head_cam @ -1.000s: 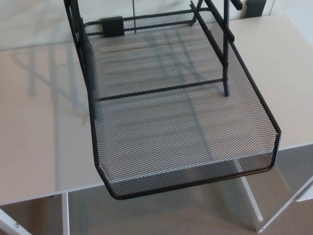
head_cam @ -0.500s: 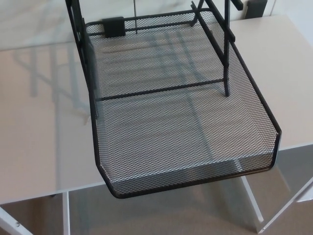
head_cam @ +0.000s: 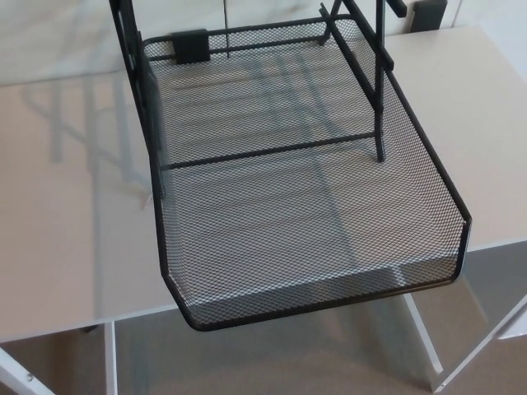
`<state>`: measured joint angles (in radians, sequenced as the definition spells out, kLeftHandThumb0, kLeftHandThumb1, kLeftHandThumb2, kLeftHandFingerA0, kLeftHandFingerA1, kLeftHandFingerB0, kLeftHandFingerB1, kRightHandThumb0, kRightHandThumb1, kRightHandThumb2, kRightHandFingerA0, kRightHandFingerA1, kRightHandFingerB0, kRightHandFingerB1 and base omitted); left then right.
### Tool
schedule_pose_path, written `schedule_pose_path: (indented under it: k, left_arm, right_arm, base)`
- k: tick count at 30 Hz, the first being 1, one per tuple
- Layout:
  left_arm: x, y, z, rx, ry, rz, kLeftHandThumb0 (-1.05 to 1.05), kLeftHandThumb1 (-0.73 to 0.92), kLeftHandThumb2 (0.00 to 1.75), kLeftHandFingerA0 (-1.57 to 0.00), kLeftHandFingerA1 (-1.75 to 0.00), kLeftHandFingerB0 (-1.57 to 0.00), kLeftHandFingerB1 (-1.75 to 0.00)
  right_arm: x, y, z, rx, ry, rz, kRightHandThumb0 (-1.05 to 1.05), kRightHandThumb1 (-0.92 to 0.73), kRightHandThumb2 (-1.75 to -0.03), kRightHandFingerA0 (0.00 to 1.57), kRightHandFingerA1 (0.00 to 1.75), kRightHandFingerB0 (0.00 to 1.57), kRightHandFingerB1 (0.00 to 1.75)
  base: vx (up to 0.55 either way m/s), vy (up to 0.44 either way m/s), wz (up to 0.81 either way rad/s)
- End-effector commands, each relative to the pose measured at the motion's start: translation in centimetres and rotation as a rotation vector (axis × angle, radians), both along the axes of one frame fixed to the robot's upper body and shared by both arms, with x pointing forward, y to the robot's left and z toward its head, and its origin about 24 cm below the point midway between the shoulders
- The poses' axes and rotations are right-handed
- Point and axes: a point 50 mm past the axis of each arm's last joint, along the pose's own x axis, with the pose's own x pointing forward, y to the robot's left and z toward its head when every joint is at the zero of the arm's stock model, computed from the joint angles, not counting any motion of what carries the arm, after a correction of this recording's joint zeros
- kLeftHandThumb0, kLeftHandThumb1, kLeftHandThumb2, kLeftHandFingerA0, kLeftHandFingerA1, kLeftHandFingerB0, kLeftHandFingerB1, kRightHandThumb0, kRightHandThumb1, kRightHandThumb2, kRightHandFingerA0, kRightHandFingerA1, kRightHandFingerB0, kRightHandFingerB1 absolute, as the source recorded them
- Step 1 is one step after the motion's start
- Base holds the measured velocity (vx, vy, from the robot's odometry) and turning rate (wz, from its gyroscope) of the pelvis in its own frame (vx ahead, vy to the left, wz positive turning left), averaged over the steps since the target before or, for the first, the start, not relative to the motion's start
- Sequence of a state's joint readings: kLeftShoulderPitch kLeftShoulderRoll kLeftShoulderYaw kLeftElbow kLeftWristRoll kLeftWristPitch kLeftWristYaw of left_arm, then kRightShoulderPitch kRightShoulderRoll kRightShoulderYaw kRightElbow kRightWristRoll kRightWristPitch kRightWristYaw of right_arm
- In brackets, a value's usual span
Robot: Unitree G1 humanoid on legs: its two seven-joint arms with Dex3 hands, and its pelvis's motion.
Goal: The robot walk towards a table in front and then pushes a layer of a file tray back to its original position using its right hand
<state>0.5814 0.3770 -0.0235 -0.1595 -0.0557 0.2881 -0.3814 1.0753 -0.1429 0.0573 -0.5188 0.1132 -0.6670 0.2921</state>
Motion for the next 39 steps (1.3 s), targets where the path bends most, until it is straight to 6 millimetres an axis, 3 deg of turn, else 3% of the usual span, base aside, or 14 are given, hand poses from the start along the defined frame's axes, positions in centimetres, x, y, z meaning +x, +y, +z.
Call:
schedule_pose_path:
  k: [1,4,8,13,14,16,17,18,19,22,23,26,28,39]
  left_arm:
    - [-0.5,0.6,-0.1,0.042,0.003,-0.010,-0.27,0.63,0.59,-0.34,-0.44,-0.30,-0.35]
    - [-0.6,0.7,0.0,0.051,0.003,-0.016,-0.27,0.64,0.59,-0.36,-0.43,-0.31,-0.34]
    - [0.4,0.6,0.2,0.061,-0.023,-0.025,-0.27,0.64,0.59,-0.36,-0.43,-0.30,-0.34]
    - [0.5,0.8,0.2,0.045,-0.022,-0.009,-0.27,0.64,0.59,-0.34,-0.43,-0.31,-0.35]
    - [0.5,0.7,0.2,0.051,-0.022,-0.013,-0.27,0.64,0.59,-0.35,-0.43,-0.31,-0.35]
    - [0.5,0.8,0.3,0.052,-0.027,-0.021,-0.27,0.64,0.59,-0.35,-0.44,-0.31,-0.35]
    - [0.5,0.8,0.3,0.053,-0.028,-0.024,-0.27,0.64,0.59,-0.35,-0.44,-0.31,-0.35]
    - [0.6,0.8,0.3,0.054,-0.027,-0.027,-0.28,0.64,0.59,-0.35,-0.43,-0.31,-0.35]
    - [0.5,0.8,0.3,0.057,-0.027,-0.032,-0.28,0.64,0.59,-0.35,-0.43,-0.31,-0.34]
    - [0.5,0.8,0.5,0.065,-0.028,-0.042,-0.28,0.64,0.59,-0.36,-0.44,-0.31,-0.35]
    - [0.5,0.7,0.5,0.072,-0.030,-0.048,-0.28,0.64,0.59,-0.37,-0.44,-0.32,-0.35]
    - [0.5,0.8,0.5,0.075,-0.032,-0.052,-0.29,0.64,0.59,-0.37,-0.44,-0.31,-0.34]
    - [0.6,0.8,0.6,0.078,-0.035,-0.057,-0.28,0.64,0.59,-0.37,-0.44,-0.31,-0.34]
    - [0.9,0.9,0.7,0.082,-0.042,-0.064,-0.28,0.63,0.58,-0.37,-0.44,-0.31,-0.35]
  right_arm:
    - [-0.5,0.9,3.3,-0.123,-0.226,0.015,-0.62,-0.57,-0.57,0.56,0.41,0.58,0.42]
    - [0.0,1.0,3.6,-0.159,-0.325,0.005,-0.60,-0.59,-0.58,0.54,0.40,0.54,0.40]
    - [2.5,1.6,4.5,-0.180,-0.488,-0.021,-0.56,-0.60,-0.58,0.47,0.38,0.50,0.39]
    - [3.9,1.9,4.9,-0.263,-0.552,-0.049,-0.58,-0.63,-0.59,0.39,0.36,0.44,0.38]
    - [4.5,2.0,5.1,-0.327,-0.587,-0.051,-0.28,-0.39,-0.93,0.12,0.48,0.23,0.51]
    - [5.7,2.2,5.0,-0.405,-0.647,-0.061,-0.29,-0.42,-0.95,0.07,0.47,0.17,0.49]
    - [6.0,2.2,4.9,-0.426,-0.666,-0.069,-0.29,-0.42,-0.95,0.07,0.47,0.17,0.49]
    - [6.5,2.1,4.8,-0.458,-0.693,-0.076,-0.56,-0.69,-0.61,0.24,0.31,0.29,0.34]
    - [7.3,2.2,4.7,-0.503,-0.708,-0.078,-0.30,-0.48,-0.98,0.00,0.46,0.05,0.46]
    - [9.2,2.3,4.4,-0.618,-0.729,-0.086,-0.31,-0.49,-0.99,0.00,0.48,0.01,0.46]
    - [9.8,2.3,4.3,-0.669,-0.724,-0.080,-0.65,-0.60,-0.85,0.05,0.26,0.06,0.37]
    - [11.3,2.6,4.0,-0.791,-0.708,-0.061,-0.65,-0.63,-0.92,0.00,0.15,0.02,0.25]
    - [12.0,2.8,3.8,-0.840,-0.700,-0.054,-0.76,-0.68,-0.90,0.00,0.00,0.02,0.12]
    - [13.7,3.8,2.3,-1.033,-0.612,0.042,-0.88,-0.75,-0.98,0.00,0.00,0.01,0.06]
  base:
    - [0.00,0.000,0.00]
    - [0.00,0.000,0.00]
    - [0.00,0.000,0.00]
    - [0.00,0.000,0.00]
    - [0.00,0.000,0.00]
    - [0.00,0.000,0.00]
    - [0.00,0.000,0.00]
    - [0.00,0.000,0.00]
    - [0.00,0.000,0.00]
    - [0.00,0.000,0.00]
    - [0.00,0.000,0.00]
    - [0.00,0.000,0.00]
    - [0.00,0.000,0.00]
    - [0.00,0.000,0.00]
